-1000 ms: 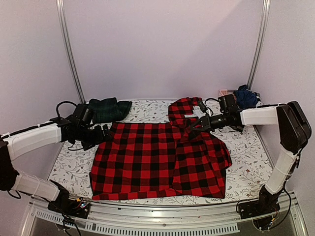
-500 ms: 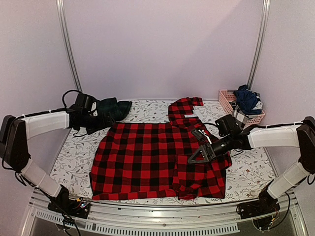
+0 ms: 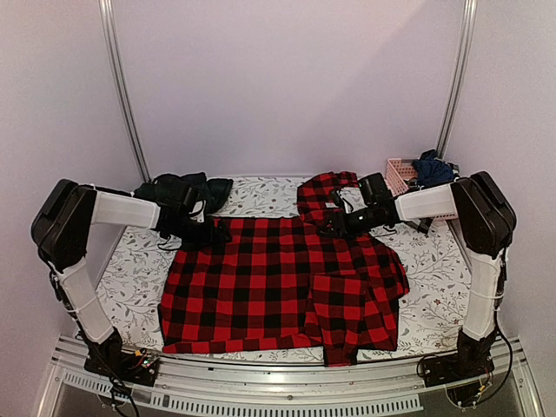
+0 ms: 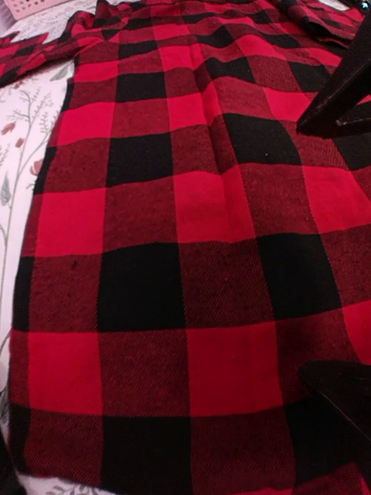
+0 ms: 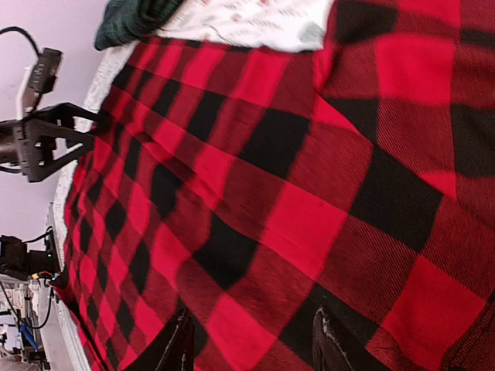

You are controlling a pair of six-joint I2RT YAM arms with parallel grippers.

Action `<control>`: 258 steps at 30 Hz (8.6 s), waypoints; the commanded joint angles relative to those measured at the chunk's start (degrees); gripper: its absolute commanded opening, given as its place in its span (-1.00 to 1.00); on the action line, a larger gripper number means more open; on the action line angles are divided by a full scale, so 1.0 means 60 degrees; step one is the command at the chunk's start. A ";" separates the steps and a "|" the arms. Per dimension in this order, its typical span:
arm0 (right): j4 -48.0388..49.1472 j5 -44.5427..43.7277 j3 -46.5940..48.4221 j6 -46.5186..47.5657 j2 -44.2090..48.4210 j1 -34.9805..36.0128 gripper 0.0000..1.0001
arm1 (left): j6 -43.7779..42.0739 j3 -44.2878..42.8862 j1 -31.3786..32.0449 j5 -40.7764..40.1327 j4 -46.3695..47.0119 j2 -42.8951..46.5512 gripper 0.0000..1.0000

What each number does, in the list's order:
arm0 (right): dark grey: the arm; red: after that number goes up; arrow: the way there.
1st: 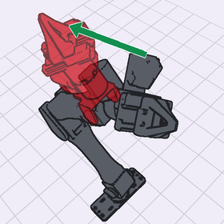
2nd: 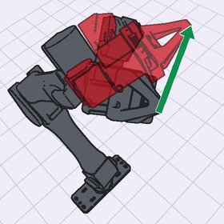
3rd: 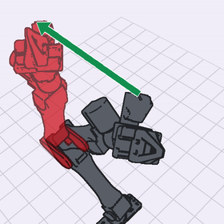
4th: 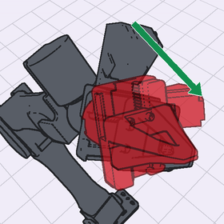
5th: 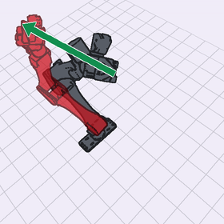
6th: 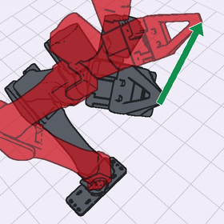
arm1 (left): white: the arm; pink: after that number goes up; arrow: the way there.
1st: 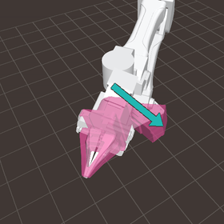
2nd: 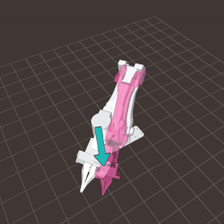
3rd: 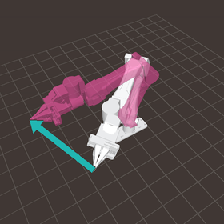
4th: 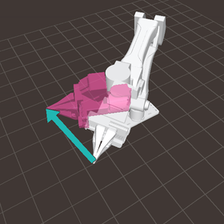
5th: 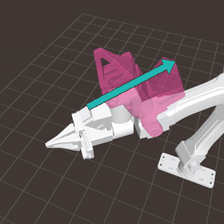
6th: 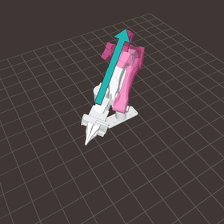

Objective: Fold and stack the mixed laundry pile
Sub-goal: Move the flattened T-shirt to the center of the board, then pick up the flattened T-shirt from the center of the board, then fold the flattened T-shirt at the center of the board.

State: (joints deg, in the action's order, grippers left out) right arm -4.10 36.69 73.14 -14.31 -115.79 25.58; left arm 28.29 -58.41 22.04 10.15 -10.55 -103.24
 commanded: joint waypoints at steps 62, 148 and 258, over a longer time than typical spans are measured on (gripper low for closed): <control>-0.2262 -0.0603 0.3886 0.1567 -0.3214 -0.2746 -1.00 | -0.2019 -0.4042 -0.1548 0.0080 -0.0712 -0.3109 0.88; -0.0370 -0.0495 -0.2053 0.0768 0.2968 -0.2422 -1.00 | -0.3175 0.1257 -0.0190 -0.0436 0.3092 0.2028 -1.00; 0.0407 0.0429 0.4061 0.1099 -0.1405 -0.2272 -1.00 | -0.2583 0.1481 0.1863 -0.3369 0.3586 0.4357 0.99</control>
State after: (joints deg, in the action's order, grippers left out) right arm -10.66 26.41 102.32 -10.09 -135.92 10.90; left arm 14.98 -48.80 32.80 -11.88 11.29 -78.32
